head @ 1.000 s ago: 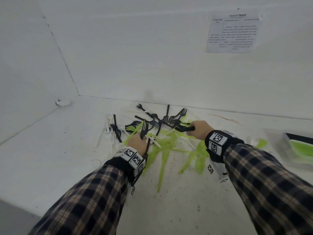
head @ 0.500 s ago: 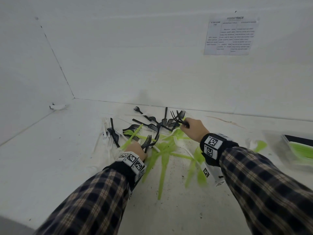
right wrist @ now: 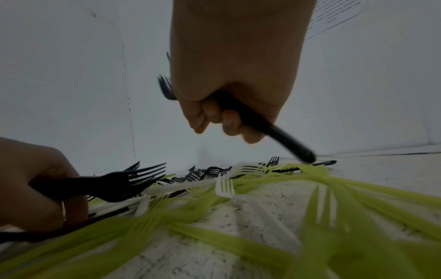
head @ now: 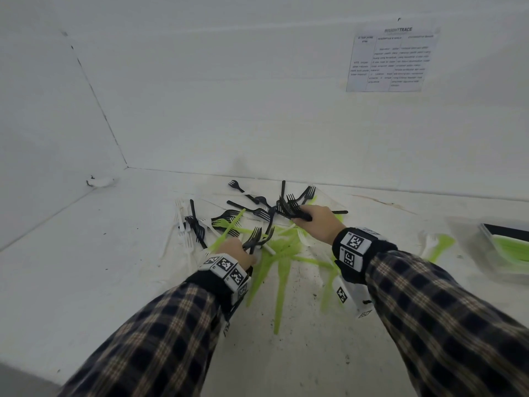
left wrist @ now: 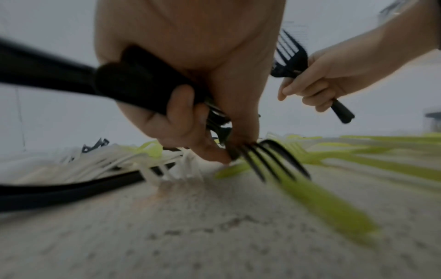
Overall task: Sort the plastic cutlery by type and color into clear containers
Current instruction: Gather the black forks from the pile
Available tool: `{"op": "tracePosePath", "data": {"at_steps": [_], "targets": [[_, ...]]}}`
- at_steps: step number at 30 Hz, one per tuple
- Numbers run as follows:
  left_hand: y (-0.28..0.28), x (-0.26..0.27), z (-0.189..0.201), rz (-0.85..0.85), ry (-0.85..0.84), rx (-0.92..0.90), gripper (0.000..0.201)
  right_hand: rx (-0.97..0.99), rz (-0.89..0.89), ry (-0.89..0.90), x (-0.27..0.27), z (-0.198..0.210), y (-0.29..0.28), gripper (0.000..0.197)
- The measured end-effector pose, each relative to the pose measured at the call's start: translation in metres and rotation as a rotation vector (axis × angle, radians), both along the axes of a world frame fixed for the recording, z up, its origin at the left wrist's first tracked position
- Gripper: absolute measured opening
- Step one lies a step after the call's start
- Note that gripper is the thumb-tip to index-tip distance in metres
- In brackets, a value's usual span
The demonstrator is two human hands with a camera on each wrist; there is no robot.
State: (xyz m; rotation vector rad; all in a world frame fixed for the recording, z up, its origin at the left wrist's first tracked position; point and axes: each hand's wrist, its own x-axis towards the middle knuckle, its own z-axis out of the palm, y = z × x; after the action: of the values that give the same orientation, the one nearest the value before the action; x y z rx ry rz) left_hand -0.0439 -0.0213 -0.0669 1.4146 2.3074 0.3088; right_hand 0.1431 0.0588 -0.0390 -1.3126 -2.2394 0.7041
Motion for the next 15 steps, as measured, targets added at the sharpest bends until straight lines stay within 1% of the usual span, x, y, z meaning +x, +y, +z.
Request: {"op": "tracePosePath", "data": {"at_steps": [2,4,5,7,9,11,13,15], "targets": [[0.001,0.0,0.004,0.04,-0.029,0.059,0.035,0.007,0.079,0.029,-0.003,0.002,-0.008,0.014],[0.001,-0.002,0.01,0.088,-0.087,0.094,0.037,0.002,0.165,0.009,-0.007,0.004,-0.015,0.001],[0.001,-0.004,0.013,0.115,-0.125,0.1,0.037,0.017,0.216,-0.026,-0.01,0.003,-0.017,0.007],[-0.001,-0.006,0.019,0.157,-0.243,0.1,0.035,0.065,0.294,-0.107,-0.018,0.001,-0.02,0.011],[-0.005,-0.002,0.026,0.18,-0.398,0.135,0.028,0.083,0.334,-0.101,-0.026,-0.001,-0.023,0.027],[-0.007,0.004,0.032,0.196,-0.533,0.136,0.021,0.074,0.348,-0.059,-0.034,-0.002,-0.028,0.037],[-0.009,0.008,0.034,0.183,-0.607,0.099,0.024,0.063,0.345,-0.003,-0.039,-0.004,-0.033,0.039],[-0.009,0.011,0.034,0.195,-0.643,0.093,0.024,0.066,0.328,0.072,-0.04,-0.006,-0.036,0.032]]}}
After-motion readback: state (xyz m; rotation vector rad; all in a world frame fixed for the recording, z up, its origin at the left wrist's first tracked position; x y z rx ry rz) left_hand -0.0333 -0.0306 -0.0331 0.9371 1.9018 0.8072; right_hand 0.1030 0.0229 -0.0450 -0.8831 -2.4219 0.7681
